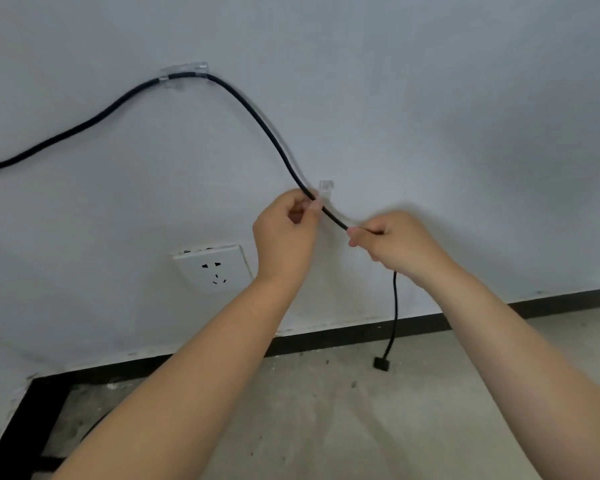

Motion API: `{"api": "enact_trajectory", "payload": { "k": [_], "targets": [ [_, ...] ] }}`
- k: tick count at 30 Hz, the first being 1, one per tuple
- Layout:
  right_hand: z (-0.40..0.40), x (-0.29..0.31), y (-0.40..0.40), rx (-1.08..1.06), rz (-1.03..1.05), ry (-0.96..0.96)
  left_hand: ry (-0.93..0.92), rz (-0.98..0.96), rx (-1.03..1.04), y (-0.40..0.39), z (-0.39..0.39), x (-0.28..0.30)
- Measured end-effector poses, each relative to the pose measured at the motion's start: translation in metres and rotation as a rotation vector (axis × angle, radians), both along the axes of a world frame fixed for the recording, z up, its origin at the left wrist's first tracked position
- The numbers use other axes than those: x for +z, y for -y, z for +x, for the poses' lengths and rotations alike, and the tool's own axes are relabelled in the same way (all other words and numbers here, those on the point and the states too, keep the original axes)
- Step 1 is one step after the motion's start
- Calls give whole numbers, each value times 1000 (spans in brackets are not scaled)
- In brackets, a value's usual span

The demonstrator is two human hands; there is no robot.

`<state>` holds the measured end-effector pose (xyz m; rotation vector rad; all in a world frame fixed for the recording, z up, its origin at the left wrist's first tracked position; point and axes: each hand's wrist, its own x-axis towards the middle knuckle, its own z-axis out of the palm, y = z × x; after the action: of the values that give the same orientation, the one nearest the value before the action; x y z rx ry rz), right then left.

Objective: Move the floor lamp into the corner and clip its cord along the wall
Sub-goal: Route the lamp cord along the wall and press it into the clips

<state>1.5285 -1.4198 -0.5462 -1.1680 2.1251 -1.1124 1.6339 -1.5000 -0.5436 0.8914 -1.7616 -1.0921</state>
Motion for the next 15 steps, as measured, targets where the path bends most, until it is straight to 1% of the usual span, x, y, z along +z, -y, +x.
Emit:
{"api": "enact_trajectory", "payload": {
  "k": [3,4,6,9,11,12,13,15],
  "targets": [
    [-6,33,-2,43,135,-45,-51,3,71,-5,-2,11],
    [-8,44,-3,40,148,-40,-88,15,101,-6,-5,14],
    [-8,57,-1,43,107,-54,-144,38,135,1,-7,18],
    [4,55,6,60,114,-95,-136,-10,139,5,5,22],
    [-30,13,-8,119,123,52,17,-66,180,-21,-28,-6],
    [-27,12,-9,176,158,45,-10,-63,199,-22,-25,-2],
    [-26,6,-8,197,164,39,3,-75,197,-20,-21,-1],
    [-29,8,-5,181,97,47,-13,-98,188,-8,-17,-1]
  ]
}}
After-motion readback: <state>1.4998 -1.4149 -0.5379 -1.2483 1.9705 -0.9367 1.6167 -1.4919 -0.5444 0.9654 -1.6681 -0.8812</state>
